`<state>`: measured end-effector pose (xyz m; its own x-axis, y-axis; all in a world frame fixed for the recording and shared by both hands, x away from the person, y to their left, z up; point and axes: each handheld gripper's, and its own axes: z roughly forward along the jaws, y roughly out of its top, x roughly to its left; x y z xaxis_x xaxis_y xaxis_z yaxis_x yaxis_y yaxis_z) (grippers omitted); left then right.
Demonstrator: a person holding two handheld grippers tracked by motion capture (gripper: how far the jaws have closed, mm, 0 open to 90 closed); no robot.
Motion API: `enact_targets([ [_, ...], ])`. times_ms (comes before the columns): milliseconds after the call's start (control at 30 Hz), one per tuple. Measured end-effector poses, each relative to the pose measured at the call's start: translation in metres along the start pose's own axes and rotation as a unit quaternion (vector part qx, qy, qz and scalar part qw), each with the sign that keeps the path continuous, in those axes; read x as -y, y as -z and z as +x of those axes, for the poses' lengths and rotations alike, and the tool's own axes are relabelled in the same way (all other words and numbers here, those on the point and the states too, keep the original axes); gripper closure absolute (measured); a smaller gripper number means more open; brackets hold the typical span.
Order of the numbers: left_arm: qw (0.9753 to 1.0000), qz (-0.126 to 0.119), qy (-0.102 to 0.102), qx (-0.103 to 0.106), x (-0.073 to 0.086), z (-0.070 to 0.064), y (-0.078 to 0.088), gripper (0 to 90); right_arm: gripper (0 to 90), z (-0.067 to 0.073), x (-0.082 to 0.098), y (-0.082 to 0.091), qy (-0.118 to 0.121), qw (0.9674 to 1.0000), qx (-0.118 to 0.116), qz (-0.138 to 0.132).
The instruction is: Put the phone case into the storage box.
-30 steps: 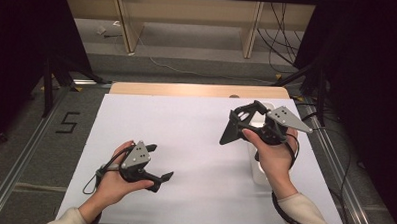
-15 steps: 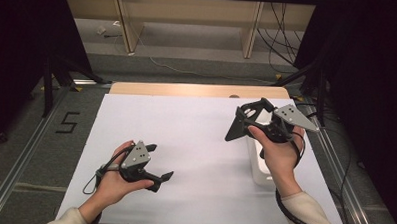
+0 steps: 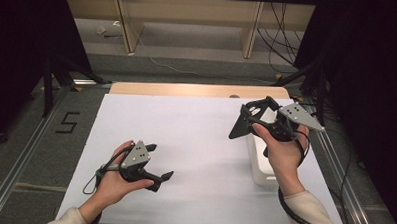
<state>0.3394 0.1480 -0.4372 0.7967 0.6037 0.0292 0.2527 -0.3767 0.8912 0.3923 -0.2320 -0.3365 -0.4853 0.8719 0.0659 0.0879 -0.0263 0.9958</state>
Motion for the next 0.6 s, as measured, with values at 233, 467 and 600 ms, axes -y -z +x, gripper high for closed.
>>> enact_targets([
  [233, 1.0000, -0.001, 0.002, -0.001, 0.000, 0.000, 0.000, 0.0, 15.0, -0.005, -0.002, 0.002, -0.002, 1.0000, 0.008, -0.005],
  [467, 1.0000, -0.001, 0.001, -0.001, 0.000, 0.000, 0.000, 0.0, 15.0, -0.009, -0.003, 0.004, -0.004, 0.9999, 0.014, -0.005],
  [600, 1.0000, -0.003, 0.002, -0.002, 0.000, 0.000, 0.000, 0.0, 15.0, -0.012, -0.004, 0.004, -0.004, 0.9998, 0.019, -0.007],
])
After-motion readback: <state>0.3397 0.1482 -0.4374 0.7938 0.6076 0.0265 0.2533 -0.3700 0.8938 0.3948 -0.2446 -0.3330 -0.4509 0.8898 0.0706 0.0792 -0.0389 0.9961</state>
